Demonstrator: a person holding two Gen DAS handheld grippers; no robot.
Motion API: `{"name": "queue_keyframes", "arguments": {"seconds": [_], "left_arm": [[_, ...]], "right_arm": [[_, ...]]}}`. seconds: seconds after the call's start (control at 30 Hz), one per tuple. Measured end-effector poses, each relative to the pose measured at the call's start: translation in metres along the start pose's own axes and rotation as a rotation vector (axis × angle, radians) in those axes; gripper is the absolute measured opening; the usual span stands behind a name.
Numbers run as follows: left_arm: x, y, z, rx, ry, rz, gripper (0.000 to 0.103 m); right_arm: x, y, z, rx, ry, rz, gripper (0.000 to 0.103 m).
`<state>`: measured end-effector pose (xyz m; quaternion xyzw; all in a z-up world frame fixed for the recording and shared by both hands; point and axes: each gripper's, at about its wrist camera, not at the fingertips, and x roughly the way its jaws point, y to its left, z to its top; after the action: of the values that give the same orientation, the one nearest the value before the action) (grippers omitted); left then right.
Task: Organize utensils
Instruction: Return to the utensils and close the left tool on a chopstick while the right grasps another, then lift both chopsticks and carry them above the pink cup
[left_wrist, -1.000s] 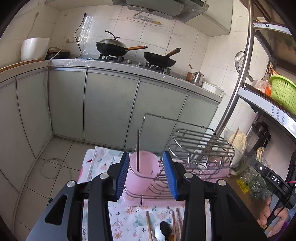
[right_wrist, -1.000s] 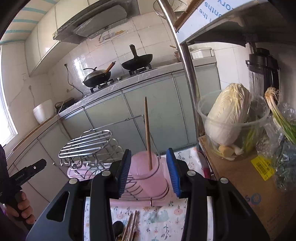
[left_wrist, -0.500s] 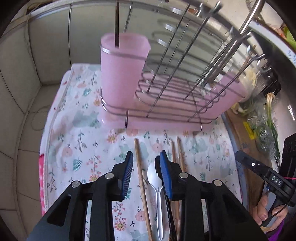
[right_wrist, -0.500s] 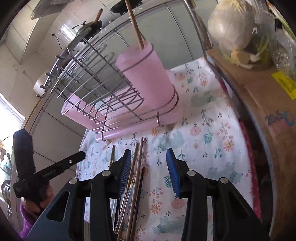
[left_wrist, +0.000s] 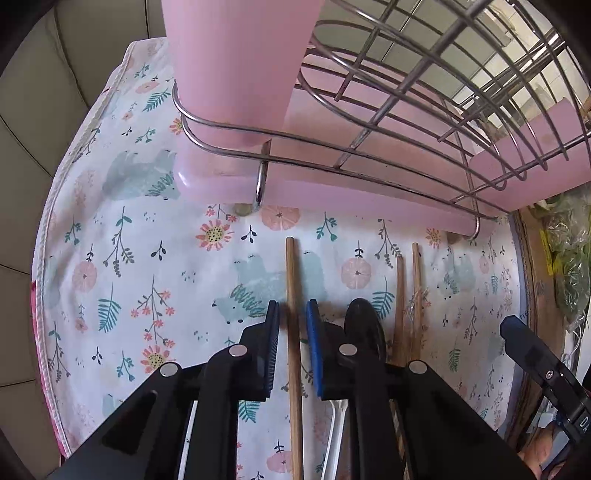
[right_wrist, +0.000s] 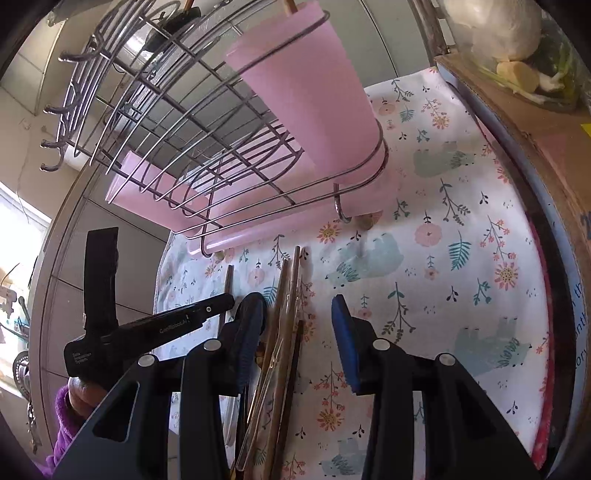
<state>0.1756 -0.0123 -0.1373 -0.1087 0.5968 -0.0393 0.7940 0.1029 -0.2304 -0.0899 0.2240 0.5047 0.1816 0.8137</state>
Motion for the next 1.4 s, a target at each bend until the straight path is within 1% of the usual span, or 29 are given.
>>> {"name": "queue_keyframes", "arguments": {"seconds": [0.07, 0.1, 0.17, 0.27, 0.37, 0.5, 0.67, 0.8, 0.83, 0.87, 0.9, 1.03, 1.2, 1.4], "left_arm": [[0.000, -0.002, 0.000, 0.011, -0.014, 0.015, 0.007], [0.001, -0.002, -0.001, 0.014, -0.020, 0.015, 0.006], [-0.002, 0.001, -0.002, 0.004, -0.028, -0.010, 0.005], [-0.009, 0.008, -0.004, -0.009, -0.039, -0.037, 0.005], [-0.017, 0.018, -0.005, -0.023, -0.048, -0.059, 0.005], [-0.030, 0.033, -0.006, -0.035, -0.061, -0.085, 0.005], [-0.034, 0.046, -0.008, -0.038, -0.066, -0.114, 0.005], [-0.035, 0.052, -0.008, -0.040, -0.065, -0.125, 0.005], [-0.035, 0.054, -0.008, -0.039, -0.067, -0.127, 0.005], [-0.037, 0.056, -0.008, -0.039, -0.070, -0.128, 0.005], [-0.031, 0.046, -0.007, -0.040, -0.074, -0.128, 0.005], [-0.038, 0.047, -0.008, -0.039, -0.095, -0.136, 0.005], [-0.054, 0.057, -0.013, -0.049, -0.127, -0.147, 0.005], [-0.080, 0.060, -0.022, -0.055, -0.202, -0.158, 0.005]], "right_arm": [[0.005, 0.003, 0.003, -0.002, 0.009, -0.004, 0.038], [0.009, 0.004, 0.004, 0.000, 0.017, -0.004, 0.036], [0.018, 0.007, 0.008, 0.005, 0.038, -0.004, 0.029], [0.034, 0.010, 0.014, 0.012, 0.062, -0.017, 0.023], [0.050, 0.013, 0.023, 0.006, 0.078, -0.046, 0.020], [0.072, 0.018, 0.032, -0.014, 0.100, -0.098, 0.019], [0.093, 0.018, 0.037, -0.010, 0.126, -0.146, 0.019], [0.098, 0.023, 0.036, -0.029, 0.114, -0.160, 0.019], [0.099, 0.024, 0.036, -0.035, 0.108, -0.161, 0.017], [0.100, 0.026, 0.036, -0.041, 0.102, -0.162, 0.006], [0.101, 0.027, 0.034, -0.042, 0.100, -0.155, 0.006], [0.091, 0.030, 0.032, -0.042, 0.061, -0.127, 0.006], [0.062, 0.033, 0.026, -0.055, -0.006, -0.098, 0.006], [0.018, 0.042, 0.012, -0.110, -0.129, -0.081, 0.005]]}}
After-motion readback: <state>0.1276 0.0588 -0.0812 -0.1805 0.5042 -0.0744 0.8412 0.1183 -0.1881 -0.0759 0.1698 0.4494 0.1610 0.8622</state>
